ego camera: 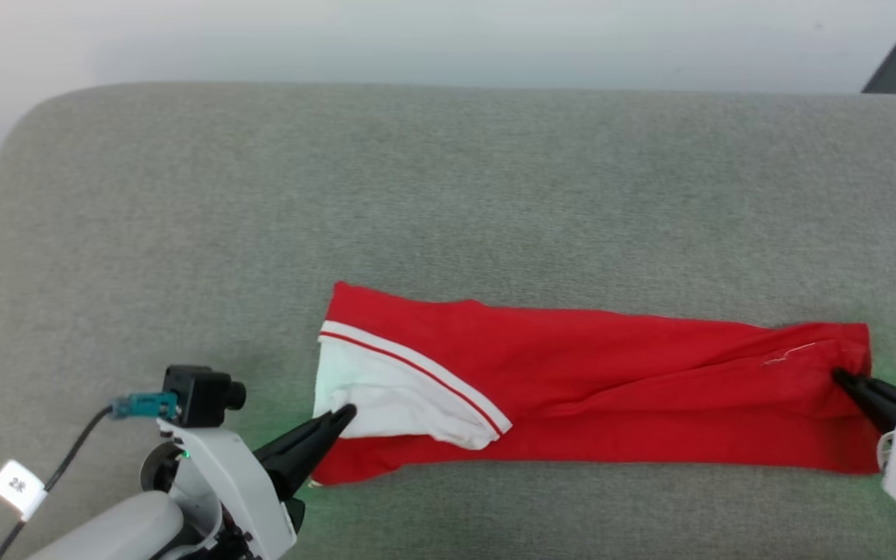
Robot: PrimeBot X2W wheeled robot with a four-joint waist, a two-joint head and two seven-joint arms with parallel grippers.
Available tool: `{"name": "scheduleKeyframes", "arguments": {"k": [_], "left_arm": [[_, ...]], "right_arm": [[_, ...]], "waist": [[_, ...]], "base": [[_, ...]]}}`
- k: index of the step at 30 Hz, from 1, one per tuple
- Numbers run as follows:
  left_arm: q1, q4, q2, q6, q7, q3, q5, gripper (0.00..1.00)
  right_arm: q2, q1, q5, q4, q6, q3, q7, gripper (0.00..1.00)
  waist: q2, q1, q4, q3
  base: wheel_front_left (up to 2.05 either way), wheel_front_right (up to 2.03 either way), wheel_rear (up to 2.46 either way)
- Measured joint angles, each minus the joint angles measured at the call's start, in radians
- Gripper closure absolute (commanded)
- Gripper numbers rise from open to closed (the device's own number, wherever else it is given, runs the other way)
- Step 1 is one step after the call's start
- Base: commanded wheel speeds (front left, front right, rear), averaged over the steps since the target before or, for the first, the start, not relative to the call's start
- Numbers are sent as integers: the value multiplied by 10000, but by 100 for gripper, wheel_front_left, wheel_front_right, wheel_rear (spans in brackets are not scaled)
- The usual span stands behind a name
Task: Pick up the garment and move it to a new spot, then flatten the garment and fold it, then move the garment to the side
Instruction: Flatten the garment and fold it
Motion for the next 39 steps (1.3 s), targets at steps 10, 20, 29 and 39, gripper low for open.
{"name": "scheduleKeyframes", "arguments": {"k": [10,20,29,39], "left_arm": [[550,949,-558,-71,-1039,71,479,0],[2201,569,-1801,550,-1285,2767,2598,0],[4049,405,-3822,918,-1285,5925,6305,0],[4939,10,-5281,1127,-1283,8422,10502,0]], "right_arm": [[360,216,-40,-52,0,-449,8,0],[128,1082,1367,79,0,-1875,1241,0],[454,1167,1695,1296,-2,-2483,2385,0],[884,700,1114,1801,-15,-2594,3133,78]], "waist": [[0,1,-343,-42],[0,0,188,-388],[0,0,1086,-474],[0,1,1672,-368]], "base": [[0,0,0],[0,0,0],[0,0,0],[0,0,0]]}}
